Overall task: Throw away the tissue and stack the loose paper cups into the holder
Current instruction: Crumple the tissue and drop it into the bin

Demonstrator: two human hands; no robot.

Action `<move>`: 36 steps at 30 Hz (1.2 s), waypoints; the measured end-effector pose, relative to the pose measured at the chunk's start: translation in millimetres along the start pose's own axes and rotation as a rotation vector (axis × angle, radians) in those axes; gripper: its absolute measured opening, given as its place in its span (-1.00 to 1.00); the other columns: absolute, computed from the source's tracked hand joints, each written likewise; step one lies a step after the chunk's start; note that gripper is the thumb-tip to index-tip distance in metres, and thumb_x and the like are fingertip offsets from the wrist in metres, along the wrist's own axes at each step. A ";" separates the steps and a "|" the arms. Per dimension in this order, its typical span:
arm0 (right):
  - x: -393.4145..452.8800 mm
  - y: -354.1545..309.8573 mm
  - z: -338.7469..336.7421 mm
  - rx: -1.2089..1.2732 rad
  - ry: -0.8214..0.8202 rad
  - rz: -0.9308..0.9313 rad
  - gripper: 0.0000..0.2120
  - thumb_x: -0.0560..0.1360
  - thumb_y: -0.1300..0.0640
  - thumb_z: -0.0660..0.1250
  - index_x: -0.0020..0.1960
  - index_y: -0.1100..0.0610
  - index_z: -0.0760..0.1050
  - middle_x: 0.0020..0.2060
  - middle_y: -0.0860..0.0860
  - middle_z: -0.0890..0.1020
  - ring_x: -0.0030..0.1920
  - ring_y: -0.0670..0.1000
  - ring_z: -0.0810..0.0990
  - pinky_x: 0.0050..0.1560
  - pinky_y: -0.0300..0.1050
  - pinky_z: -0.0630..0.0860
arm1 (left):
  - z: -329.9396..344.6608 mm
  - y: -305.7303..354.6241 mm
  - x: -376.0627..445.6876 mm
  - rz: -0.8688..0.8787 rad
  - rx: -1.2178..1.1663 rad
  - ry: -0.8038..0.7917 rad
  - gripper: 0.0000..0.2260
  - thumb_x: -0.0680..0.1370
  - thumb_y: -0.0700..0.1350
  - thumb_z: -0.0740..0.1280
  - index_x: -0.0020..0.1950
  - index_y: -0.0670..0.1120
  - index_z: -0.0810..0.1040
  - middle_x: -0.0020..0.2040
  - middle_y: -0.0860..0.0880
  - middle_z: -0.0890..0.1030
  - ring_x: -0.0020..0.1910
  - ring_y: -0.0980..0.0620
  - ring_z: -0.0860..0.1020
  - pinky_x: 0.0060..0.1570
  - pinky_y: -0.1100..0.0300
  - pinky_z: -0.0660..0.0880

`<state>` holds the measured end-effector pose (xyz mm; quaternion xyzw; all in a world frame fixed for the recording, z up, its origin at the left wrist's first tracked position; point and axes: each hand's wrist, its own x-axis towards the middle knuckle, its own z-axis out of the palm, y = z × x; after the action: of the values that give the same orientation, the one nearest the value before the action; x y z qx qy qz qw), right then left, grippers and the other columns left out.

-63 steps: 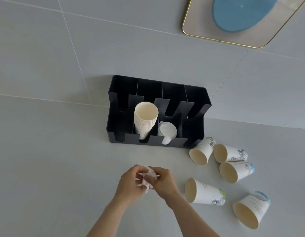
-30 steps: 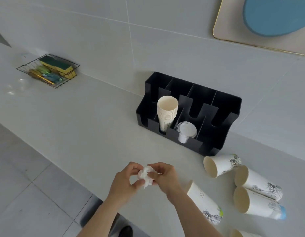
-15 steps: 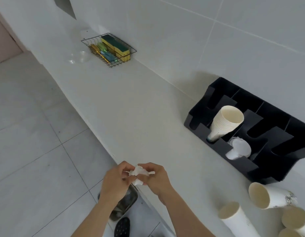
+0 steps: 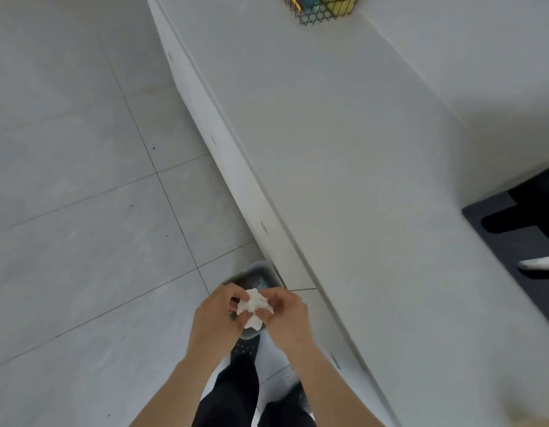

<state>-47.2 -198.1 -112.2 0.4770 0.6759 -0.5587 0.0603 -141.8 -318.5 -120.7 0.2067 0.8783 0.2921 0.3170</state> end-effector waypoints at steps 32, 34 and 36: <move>104.7 80.9 57.5 -0.954 -0.256 -0.074 -0.26 0.66 -0.13 0.21 0.67 0.10 -0.06 0.67 0.12 0.00 0.66 0.16 -0.06 0.65 0.11 -0.03 | 65.7 -106.9 94.0 0.138 0.526 -0.251 -0.35 0.60 0.14 0.28 0.61 -0.05 0.15 0.58 -0.03 0.28 0.56 -0.05 0.23 0.54 0.04 0.22; 98.2 67.2 53.2 -0.968 -0.243 -0.124 -0.25 0.65 -0.14 0.21 0.67 0.12 -0.07 0.67 0.13 0.00 0.66 0.15 -0.07 0.65 0.11 -0.04 | 48.7 -98.5 91.6 0.170 0.563 -0.239 -0.35 0.61 0.15 0.27 0.61 -0.05 0.14 0.58 -0.03 0.27 0.56 -0.06 0.22 0.55 0.04 0.20; 90.7 50.3 48.9 -0.964 -0.220 -0.172 -0.24 0.64 -0.14 0.23 0.66 0.13 -0.05 0.66 0.12 0.03 0.66 0.14 -0.05 0.65 0.07 -0.06 | 30.2 -88.5 88.6 0.209 0.596 -0.219 -0.35 0.60 0.14 0.28 0.61 -0.07 0.17 0.57 -0.04 0.30 0.55 -0.07 0.25 0.55 0.04 0.21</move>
<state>-82.2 -189.5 -221.0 0.2759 0.8836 -0.2327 0.2984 -200.3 -324.2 -235.4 0.4094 0.8598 0.0294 0.3036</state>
